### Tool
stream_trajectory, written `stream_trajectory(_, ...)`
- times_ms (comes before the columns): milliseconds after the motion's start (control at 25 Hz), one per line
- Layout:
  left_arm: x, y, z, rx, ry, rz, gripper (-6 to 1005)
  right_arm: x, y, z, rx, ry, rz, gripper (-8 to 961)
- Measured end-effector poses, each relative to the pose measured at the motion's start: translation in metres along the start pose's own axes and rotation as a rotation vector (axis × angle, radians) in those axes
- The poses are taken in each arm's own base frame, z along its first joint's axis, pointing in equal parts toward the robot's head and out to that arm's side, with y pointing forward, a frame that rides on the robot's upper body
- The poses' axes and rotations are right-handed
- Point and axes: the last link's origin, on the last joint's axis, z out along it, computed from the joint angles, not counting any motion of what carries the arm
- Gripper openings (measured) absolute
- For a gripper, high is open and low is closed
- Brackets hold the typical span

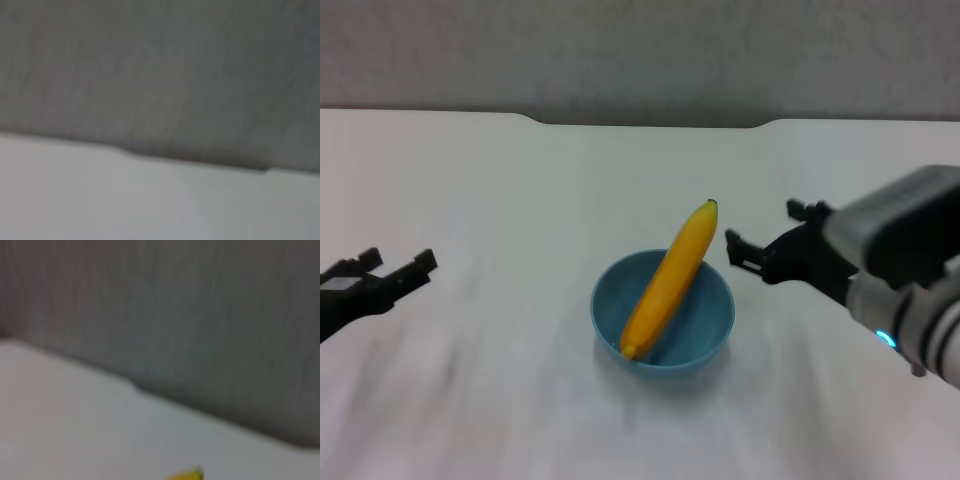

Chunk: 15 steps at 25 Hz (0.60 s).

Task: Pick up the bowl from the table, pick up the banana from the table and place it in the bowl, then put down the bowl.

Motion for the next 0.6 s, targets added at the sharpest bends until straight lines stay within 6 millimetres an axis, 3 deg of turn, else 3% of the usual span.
stream_trajectory(320, -0.01, -0.005, -0.023, 0.013, 0.182, 0.012, 903, 0.01, -0.001, -0.027, -0.008, -0.256, -0.066, 899)
stream_trajectory(400, -0.014, -0.003, -0.025, 0.003, 0.248, 0.004, 903, 0.025, -0.008, -0.033, -0.02, -0.385, -0.014, 898)
stream_trajectory(600, -0.025, 0.003, -0.031, 0.012, 0.388, 0.047, 903, 0.039, -0.021, -0.039, -0.059, -0.56, 0.088, 896)
